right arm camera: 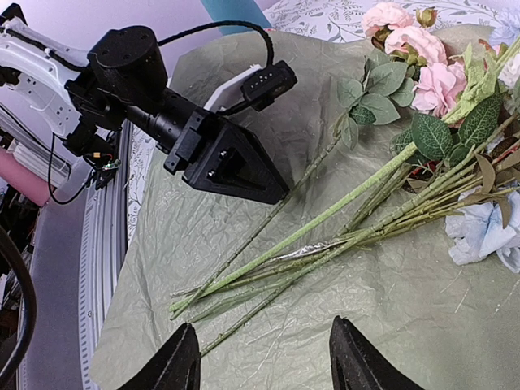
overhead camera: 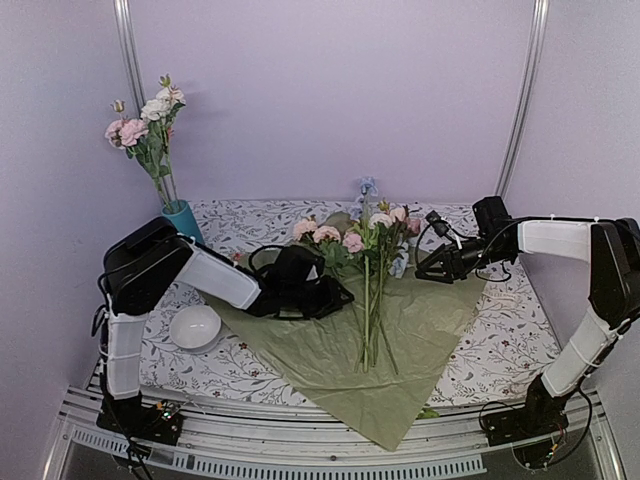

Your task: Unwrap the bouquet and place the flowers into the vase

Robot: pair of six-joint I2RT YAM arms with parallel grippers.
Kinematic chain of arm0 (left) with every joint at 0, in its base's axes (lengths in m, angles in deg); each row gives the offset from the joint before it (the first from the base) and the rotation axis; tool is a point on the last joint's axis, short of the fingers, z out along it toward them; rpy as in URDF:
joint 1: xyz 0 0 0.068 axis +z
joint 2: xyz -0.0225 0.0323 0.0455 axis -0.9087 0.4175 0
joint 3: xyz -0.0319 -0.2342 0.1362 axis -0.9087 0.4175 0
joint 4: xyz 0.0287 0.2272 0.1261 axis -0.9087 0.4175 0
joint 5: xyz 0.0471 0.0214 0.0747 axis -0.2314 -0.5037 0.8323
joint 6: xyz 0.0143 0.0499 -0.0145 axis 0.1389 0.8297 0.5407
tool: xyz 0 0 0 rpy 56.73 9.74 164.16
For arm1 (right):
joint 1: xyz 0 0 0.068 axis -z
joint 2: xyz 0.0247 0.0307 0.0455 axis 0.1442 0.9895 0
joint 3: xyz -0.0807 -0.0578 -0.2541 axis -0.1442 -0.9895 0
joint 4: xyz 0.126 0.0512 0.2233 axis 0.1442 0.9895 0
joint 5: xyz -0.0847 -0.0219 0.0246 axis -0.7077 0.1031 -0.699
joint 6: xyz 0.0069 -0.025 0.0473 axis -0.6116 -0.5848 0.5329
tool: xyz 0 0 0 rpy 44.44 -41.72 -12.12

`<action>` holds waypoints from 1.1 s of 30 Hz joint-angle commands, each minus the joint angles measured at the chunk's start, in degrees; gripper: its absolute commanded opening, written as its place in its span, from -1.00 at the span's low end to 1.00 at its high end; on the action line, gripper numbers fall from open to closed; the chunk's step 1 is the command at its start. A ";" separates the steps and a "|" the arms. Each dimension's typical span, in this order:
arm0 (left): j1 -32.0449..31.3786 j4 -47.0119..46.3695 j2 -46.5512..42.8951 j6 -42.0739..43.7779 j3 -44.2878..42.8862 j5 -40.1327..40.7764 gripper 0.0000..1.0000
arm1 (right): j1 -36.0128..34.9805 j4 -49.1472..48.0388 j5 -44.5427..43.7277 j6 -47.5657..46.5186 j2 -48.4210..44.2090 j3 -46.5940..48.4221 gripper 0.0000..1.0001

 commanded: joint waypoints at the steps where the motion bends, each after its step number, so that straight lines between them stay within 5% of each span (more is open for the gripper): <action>1: -0.28 -7.97 4.42 -3.78 -1.57 -1.92 -0.25 | 0.34 -0.23 0.86 -0.53 0.50 0.36 0.12; 8: -0.23 -9.87 9.83 -6.59 -6.79 -2.15 -0.58 | 0.34 -0.12 1.71 -0.39 0.63 0.23 0.13; 17: -0.32 -9.46 1.44 -2.49 -4.31 2.51 -1.00 | 0.34 -0.15 2.06 0.92 1.05 0.78 0.12; 33: -2.77 -17.48 -19.93 15.58 3.56 7.33 -1.00 | -3.80 7.05 6.10 7.74 2.33 14.69 0.22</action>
